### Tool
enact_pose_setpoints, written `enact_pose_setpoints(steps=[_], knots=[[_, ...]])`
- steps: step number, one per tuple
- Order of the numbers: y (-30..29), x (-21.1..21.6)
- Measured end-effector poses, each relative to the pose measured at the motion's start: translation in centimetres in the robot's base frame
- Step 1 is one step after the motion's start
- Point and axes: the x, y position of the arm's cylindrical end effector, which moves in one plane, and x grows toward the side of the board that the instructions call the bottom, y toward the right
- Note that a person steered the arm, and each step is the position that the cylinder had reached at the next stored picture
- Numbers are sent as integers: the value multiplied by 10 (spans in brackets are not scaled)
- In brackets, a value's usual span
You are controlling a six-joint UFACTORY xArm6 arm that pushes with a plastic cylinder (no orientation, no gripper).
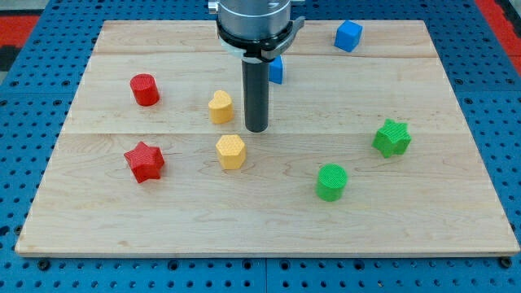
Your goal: Drag the yellow hexagon to the top right of red star
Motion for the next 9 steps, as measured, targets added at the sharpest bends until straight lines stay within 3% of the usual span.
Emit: enact_pose_setpoints(steps=[2, 4, 5, 6, 9], knots=[[0, 91], [-68, 43], [-82, 50], [-45, 64], [-30, -1]])
